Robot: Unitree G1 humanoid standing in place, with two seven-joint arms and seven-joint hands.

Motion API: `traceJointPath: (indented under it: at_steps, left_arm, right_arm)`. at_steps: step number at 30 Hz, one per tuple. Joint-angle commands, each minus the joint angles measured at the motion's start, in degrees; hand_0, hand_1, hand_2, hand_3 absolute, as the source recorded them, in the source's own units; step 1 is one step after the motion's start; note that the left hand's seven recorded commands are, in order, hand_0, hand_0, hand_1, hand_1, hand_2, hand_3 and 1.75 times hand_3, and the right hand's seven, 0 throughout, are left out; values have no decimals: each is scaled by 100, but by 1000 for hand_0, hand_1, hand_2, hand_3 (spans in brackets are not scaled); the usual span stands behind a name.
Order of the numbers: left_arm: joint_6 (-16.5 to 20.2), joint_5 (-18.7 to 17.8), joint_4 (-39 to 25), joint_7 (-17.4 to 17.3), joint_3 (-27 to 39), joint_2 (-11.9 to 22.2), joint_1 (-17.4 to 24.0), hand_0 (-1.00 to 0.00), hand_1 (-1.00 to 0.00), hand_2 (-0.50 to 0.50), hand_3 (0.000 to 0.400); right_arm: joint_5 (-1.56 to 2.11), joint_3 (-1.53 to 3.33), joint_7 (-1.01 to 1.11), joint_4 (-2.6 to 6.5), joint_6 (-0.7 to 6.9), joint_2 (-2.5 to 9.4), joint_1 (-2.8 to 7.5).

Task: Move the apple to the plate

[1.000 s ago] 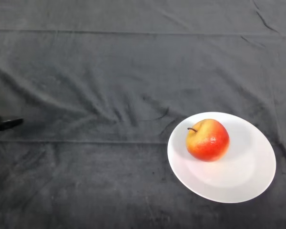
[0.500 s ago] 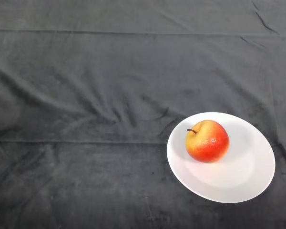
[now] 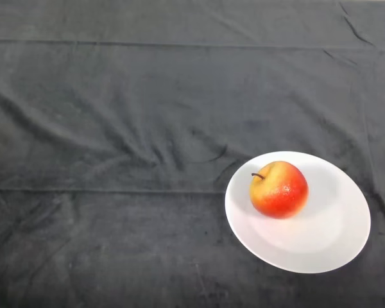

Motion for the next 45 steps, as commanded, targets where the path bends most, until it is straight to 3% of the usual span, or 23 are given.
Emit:
traceJointPath:
  at_steps: [1,15,45]
  left_arm:
    - [91,-115,206,62,226,295,14,0,0,0,0]
    - [244,-374,57,0,760,176,-33,0,0,0,0]
    - [351,-120,-92,-237,1027,61,-42,0,0,0,0]
  right_arm:
    - [102,-22,6,-8,-47,-107,-78]
    - [102,-23,8,-4,-48,-108,-79]
    - [102,-22,7,-6,-48,-107,-79]
